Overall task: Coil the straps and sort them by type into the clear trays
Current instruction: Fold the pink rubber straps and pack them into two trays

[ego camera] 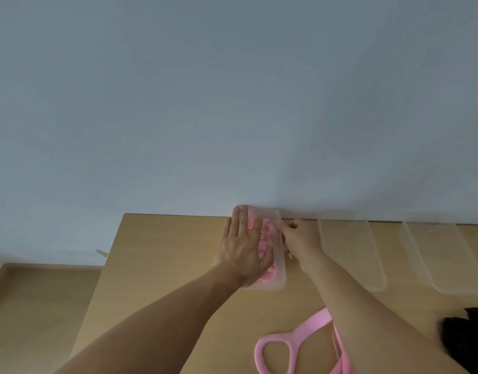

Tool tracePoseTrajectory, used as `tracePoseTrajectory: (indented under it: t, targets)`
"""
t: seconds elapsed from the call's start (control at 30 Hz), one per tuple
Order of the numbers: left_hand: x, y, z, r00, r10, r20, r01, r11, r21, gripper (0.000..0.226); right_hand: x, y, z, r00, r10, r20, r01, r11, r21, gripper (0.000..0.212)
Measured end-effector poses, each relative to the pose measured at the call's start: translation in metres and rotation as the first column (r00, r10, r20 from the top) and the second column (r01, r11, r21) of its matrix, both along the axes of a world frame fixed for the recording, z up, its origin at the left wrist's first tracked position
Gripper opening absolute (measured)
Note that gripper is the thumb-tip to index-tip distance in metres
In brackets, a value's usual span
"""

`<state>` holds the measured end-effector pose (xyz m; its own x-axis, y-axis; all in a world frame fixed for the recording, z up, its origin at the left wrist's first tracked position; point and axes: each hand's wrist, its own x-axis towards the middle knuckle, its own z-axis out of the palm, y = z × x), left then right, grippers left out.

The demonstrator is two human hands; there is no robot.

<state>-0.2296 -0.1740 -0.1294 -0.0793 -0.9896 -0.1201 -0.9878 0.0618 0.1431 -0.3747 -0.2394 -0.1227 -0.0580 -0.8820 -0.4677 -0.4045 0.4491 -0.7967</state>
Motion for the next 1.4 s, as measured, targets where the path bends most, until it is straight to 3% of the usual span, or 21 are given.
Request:
tracePoseTrajectory:
  t: [0.17, 0.27, 0.33, 0.43, 0.53, 0.63, 0.7, 0.8, 0.97, 1.07, 1.3, 1.4]
  targets:
    - [0.002, 0.008, 0.001, 0.997, -0.004, -0.075, 0.004, 1.000, -0.001, 0.079, 0.004, -0.015, 0.011, 0.999, -0.011, 0.031, 0.011, 1.000, -0.025, 0.035]
    - [0.007, 0.013, 0.004, 0.935, 0.094, -0.342, -0.119, 0.991, -0.055, 0.081, 0.009, -0.016, 0.006, 1.000, 0.025, -0.007, -0.025, 0.999, -0.025, 0.028]
    - [0.011, 0.007, 0.005, 0.800, 0.267, -0.537, -0.331, 0.943, -0.023, 0.066, 0.010, -0.014, 0.002, 1.000, 0.026, -0.015, -0.027, 0.999, -0.042, 0.029]
    - [0.018, -0.011, 0.006, 0.531, 0.529, -0.662, -0.548, 0.810, 0.208, 0.029, 0.009, -0.013, 0.001, 0.998, 0.041, -0.046, -0.044, 0.997, -0.067, 0.031]
    - [0.024, -0.020, 0.007, 0.243, 0.607, -0.757, -0.614, 0.700, 0.364, 0.030, 0.009, -0.014, 0.001, 0.997, 0.051, -0.063, -0.056, 0.995, -0.084, 0.034]
    - [0.028, -0.021, 0.003, 0.150, 0.595, -0.789, -0.605, 0.687, 0.402, 0.008, 0.008, -0.015, 0.003, 0.987, 0.091, -0.134, -0.107, 0.988, -0.116, 0.039]
    - [0.028, -0.023, 0.002, 0.124, 0.581, -0.805, -0.585, 0.698, 0.413, 0.014, 0.007, -0.015, 0.005, 0.966, 0.130, -0.224, -0.166, 0.974, -0.155, 0.037]
    - [0.031, -0.027, 0.002, 0.154, 0.568, -0.809, -0.582, 0.713, 0.390, 0.015, 0.008, -0.012, 0.009, 0.917, 0.155, -0.368, -0.242, 0.949, -0.204, 0.029]
    - [0.037, -0.028, 0.001, 0.453, 0.506, -0.734, -0.557, 0.803, 0.210, 0.016, 0.010, -0.008, 0.011, 0.782, 0.101, -0.615, -0.369, 0.870, -0.326, 0.027]
    - [0.039, -0.029, 0.001, 0.559, 0.466, -0.686, -0.543, 0.831, 0.122, 0.032, 0.009, -0.009, 0.011, 0.749, 0.082, -0.658, -0.426, 0.819, -0.384, 0.022]
    - [0.039, -0.029, -0.001, 0.675, 0.406, -0.616, -0.532, 0.847, -0.025, 0.029, 0.010, -0.008, 0.012, 0.712, 0.031, -0.701, -0.539, 0.665, -0.518, 0.011]
    - [0.038, -0.028, 0.000, 0.645, 0.420, -0.639, -0.550, 0.835, -0.005, 0.032, 0.011, -0.007, 0.011, 0.785, 0.064, -0.616, -0.453, 0.737, -0.501, 0.016]
